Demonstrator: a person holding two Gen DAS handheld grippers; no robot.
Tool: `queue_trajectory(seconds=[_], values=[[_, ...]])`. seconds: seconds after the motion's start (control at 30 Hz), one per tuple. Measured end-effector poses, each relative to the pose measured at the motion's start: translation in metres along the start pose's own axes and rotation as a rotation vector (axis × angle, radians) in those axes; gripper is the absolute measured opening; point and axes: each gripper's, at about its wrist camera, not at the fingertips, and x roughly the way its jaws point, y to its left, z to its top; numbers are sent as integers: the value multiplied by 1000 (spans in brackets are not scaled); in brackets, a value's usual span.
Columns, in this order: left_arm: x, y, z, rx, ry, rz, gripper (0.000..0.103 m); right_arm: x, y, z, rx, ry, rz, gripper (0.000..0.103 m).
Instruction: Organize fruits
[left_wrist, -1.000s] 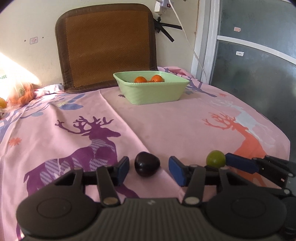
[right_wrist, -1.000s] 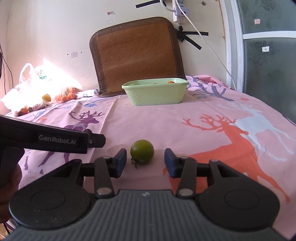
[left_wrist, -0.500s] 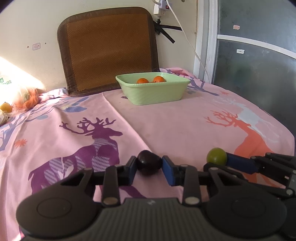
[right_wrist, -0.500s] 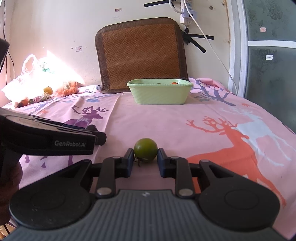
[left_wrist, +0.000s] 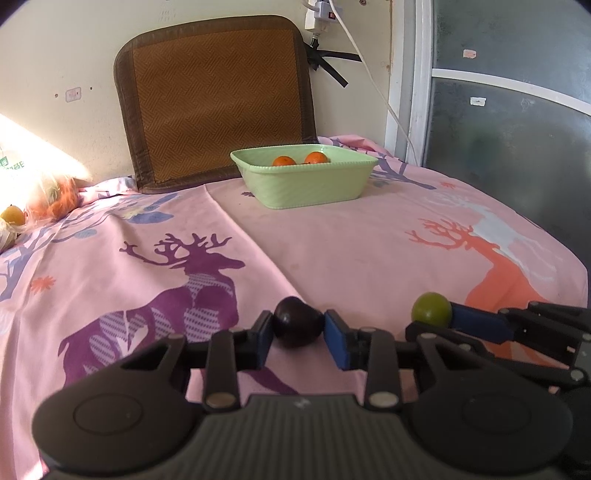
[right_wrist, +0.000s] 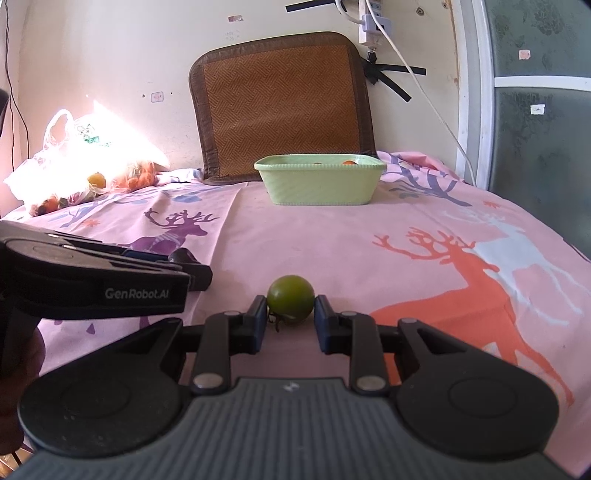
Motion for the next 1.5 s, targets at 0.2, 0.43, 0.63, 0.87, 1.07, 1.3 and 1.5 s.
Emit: queue_trajectory(seconds=[0.2,0.43,0.63,0.87,1.07,1.3,1.5], values=[[0,-1,0,1,0,3,31,0,0,0,3,1,2,31],[0,0,0,2,0,1,34,-1,0,-1,17,0,4,31],[-1,-1,-1,2,1,1,38,-1,-1,-1,18,0,5,31],[0,-1,-1,0,1,1,42,-1,-1,-2,19,0,8,31],[0,0,-1,-4,0,3,45,0,-1,-2,24,1,6,31],[-2,7,1,-38,-1,-30,52,0,-1,-2,23,0,6,32],[2,5,6,-18,4,-48,52,-1,0,-2,26,-3,6,33]])
